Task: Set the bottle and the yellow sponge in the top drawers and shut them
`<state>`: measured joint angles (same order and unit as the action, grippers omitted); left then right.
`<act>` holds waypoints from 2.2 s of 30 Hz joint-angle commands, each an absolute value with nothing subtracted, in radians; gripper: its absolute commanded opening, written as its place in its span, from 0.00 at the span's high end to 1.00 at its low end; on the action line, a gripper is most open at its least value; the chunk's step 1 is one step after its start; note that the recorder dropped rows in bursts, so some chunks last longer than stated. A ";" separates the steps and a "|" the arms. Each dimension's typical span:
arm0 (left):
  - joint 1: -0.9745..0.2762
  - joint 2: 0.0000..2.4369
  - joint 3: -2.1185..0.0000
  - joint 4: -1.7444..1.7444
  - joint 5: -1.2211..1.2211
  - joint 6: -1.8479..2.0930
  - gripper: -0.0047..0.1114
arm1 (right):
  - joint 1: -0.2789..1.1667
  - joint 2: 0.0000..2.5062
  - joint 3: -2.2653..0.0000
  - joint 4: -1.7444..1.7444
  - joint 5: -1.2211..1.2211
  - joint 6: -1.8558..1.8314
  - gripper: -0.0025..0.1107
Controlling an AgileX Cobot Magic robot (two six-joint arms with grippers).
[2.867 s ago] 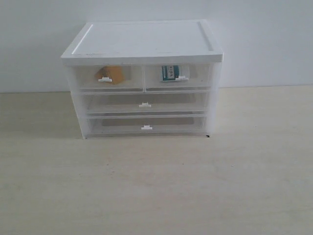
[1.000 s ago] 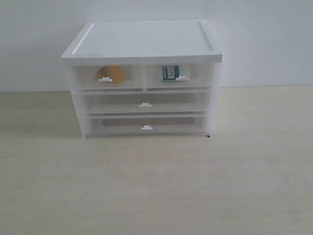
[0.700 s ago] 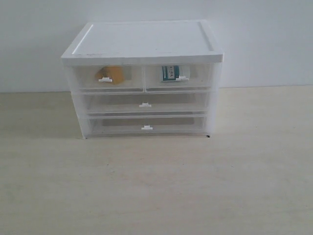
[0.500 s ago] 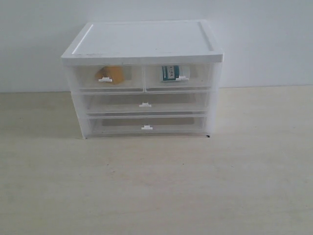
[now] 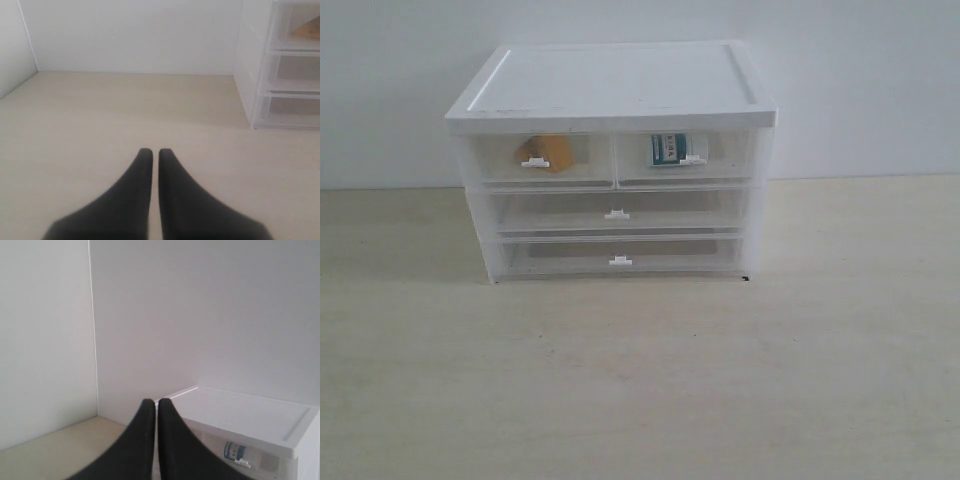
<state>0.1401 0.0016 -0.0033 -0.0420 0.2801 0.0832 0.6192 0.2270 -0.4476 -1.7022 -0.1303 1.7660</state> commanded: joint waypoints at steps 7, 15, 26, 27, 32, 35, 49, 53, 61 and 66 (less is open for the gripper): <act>0.143 0.000 0.000 -0.035 0.279 0.084 0.93 | 0.620 0.222 -0.443 -1.703 -0.131 1.771 0.98; 0.143 0.000 0.000 -0.035 0.279 0.084 0.93 | 0.620 0.222 -0.443 -1.703 -0.131 1.771 0.98; 0.143 0.000 0.000 -0.035 0.279 0.084 0.93 | 0.620 0.222 -0.443 -1.693 -0.124 1.771 0.98; 0.143 0.000 0.000 -0.035 0.279 0.084 0.93 | 0.620 0.222 -0.443 -1.632 -0.127 1.771 0.98; 0.143 0.000 0.000 -0.035 0.279 0.084 0.93 | 0.620 0.222 -0.443 -0.940 0.000 1.474 0.98; 0.143 0.000 0.000 -0.035 0.279 0.084 0.93 | 0.620 0.221 -0.441 -0.514 0.065 1.163 0.98; 0.143 0.000 0.000 -0.035 0.279 0.084 0.93 | 0.346 0.000 -0.265 -0.017 -0.222 0.005 0.98; 0.143 0.000 0.000 -0.035 0.279 0.084 0.93 | 0.244 0.000 -0.245 -0.017 -0.138 -0.037 0.98; 0.143 0.000 0.000 -0.036 0.278 0.084 0.93 | 0.085 0.000 -0.118 0.000 -0.129 0.050 0.98; 0.143 0.000 0.000 -0.036 0.278 0.084 0.93 | 0.091 0.000 0.000 -0.020 -0.154 -0.054 0.98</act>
<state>0.1401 0.0016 -0.0033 -0.0388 0.2801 0.0832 0.0916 0.0042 -0.0427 -0.0070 -0.1384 0.0000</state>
